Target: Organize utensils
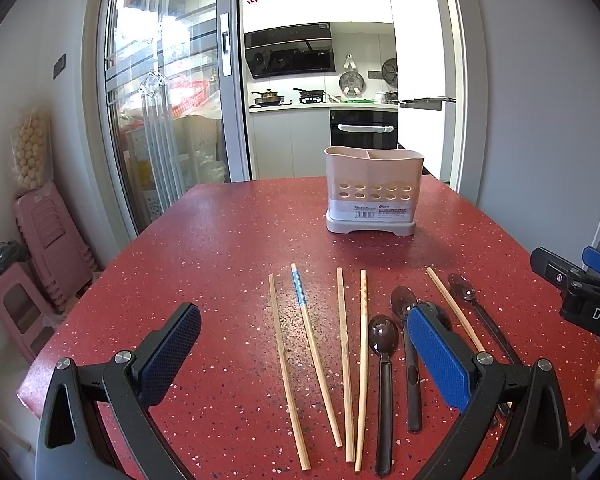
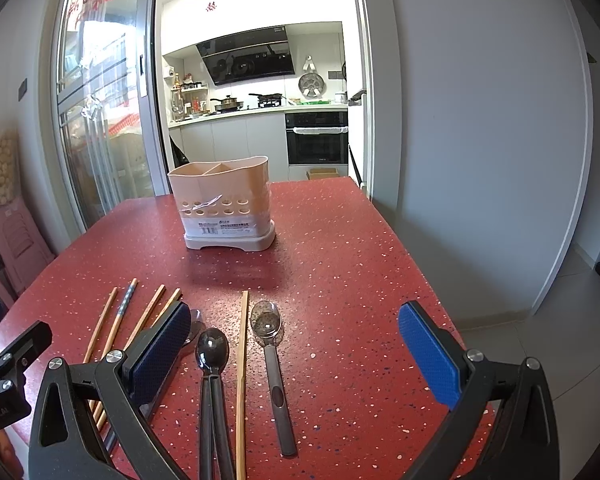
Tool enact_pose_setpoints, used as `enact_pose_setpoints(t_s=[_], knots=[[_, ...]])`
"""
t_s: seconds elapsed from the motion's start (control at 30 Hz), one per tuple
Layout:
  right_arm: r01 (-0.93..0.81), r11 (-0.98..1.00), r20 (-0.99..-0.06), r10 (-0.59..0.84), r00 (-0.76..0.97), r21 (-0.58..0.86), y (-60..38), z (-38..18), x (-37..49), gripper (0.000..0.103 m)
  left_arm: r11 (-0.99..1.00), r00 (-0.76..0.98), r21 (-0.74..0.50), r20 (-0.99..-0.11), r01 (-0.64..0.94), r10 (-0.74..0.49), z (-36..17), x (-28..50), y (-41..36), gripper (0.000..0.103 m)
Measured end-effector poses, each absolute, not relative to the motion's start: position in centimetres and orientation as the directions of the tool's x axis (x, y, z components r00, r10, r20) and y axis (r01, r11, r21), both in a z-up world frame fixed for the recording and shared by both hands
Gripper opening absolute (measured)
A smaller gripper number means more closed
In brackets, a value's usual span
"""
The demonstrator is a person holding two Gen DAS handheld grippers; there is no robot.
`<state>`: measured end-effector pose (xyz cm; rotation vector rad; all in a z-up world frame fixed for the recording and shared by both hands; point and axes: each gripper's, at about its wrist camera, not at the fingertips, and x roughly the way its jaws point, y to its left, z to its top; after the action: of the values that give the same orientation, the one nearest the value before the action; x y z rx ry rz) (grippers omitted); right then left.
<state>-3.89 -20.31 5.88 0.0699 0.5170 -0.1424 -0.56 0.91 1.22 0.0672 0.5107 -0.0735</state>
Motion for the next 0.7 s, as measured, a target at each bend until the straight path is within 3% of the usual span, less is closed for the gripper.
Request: enact_pose_setpoints(t_s=[0.7], knots=[[0.150, 0.988, -0.507, -0.111, 0.855, 0.035, -19.9, 5.6, -3.4, 0.103, 0.998, 0.855, 0.031, -0.517, 0.057, -0.033, 1.2, 0.5, 1.9, 0.103]])
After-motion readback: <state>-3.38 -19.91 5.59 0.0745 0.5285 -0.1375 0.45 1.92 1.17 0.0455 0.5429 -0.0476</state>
